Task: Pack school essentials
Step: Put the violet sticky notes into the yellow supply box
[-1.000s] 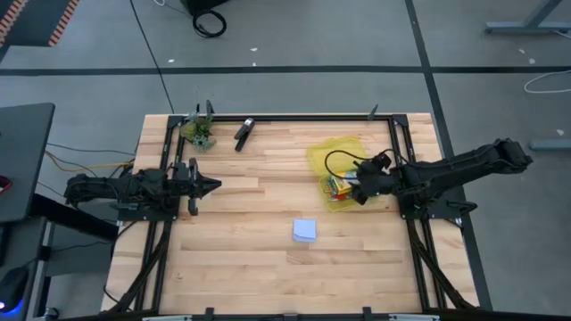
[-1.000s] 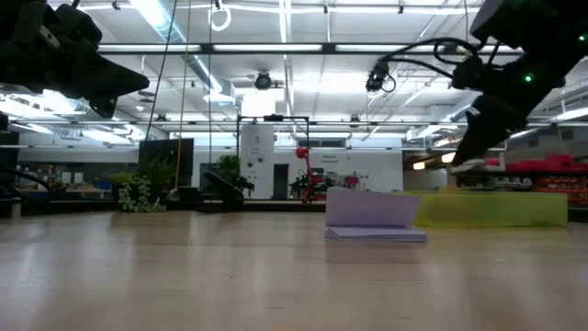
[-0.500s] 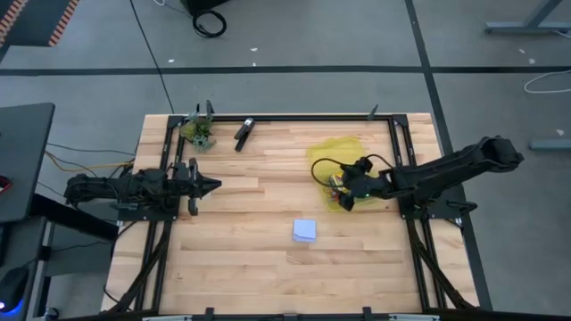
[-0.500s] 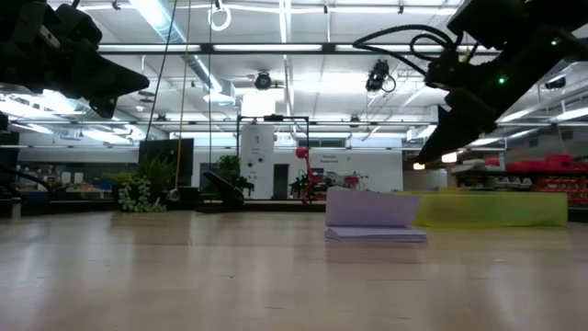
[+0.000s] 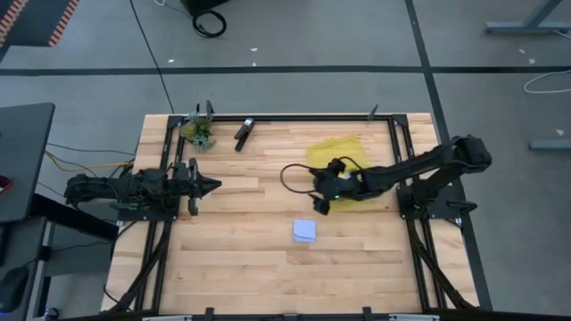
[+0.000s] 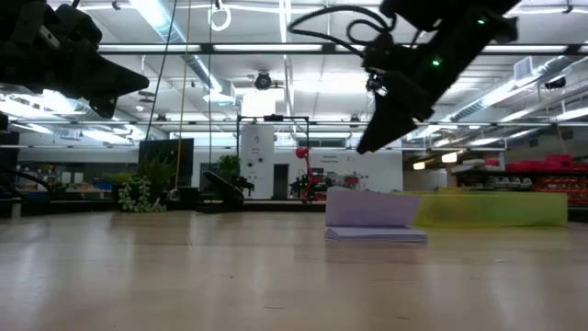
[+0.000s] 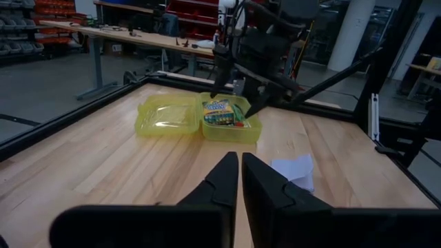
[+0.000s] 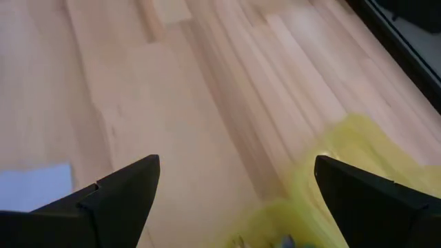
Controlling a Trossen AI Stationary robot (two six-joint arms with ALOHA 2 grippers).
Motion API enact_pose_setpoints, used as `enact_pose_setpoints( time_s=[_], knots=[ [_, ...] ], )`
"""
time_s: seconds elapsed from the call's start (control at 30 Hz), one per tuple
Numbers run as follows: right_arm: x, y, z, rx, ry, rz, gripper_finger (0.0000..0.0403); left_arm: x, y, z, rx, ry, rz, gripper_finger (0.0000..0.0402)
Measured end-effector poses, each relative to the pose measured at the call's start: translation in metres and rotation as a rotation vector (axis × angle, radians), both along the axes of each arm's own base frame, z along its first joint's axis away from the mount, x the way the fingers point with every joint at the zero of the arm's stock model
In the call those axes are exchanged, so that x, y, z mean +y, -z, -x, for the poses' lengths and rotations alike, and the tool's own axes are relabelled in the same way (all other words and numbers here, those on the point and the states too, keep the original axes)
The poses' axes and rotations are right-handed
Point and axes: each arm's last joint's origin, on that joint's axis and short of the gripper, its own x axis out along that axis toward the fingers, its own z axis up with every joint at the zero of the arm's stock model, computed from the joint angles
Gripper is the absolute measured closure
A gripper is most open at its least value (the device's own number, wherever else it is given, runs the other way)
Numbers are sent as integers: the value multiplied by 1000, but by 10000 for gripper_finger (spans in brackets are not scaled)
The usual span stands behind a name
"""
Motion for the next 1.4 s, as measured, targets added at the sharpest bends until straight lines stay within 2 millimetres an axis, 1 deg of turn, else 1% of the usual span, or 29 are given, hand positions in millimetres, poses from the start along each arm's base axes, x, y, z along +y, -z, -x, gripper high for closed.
enact_pose_setpoints(
  time_s=[0.17,0.33,0.43,0.57,0.8,0.93,1.07,1.27,1.4],
  knots=[
    [5,-1,-31,13,-59,-45,8,0,0,0,0,0,0,366],
    [13,4,-55,42,-136,-97,8,0,0,0,0,0,0,368],
    [26,5,-66,63,-227,-71,8,0,0,0,0,0,0,373],
    [51,6,-76,82,-333,-8,8,0,0,0,0,0,0,376],
    [91,21,-81,113,-354,143,8,0,0,0,0,0,0,369],
    [114,20,-80,78,-329,202,8,0,0,0,0,0,0,366],
    [135,24,-78,61,-315,261,8,0,0,0,0,0,0,369],
    [158,35,-77,43,-284,310,8,0,0,0,0,0,0,376],
    [165,45,-84,49,-256,306,8,0,0,0,0,0,0,374]
  ],
)
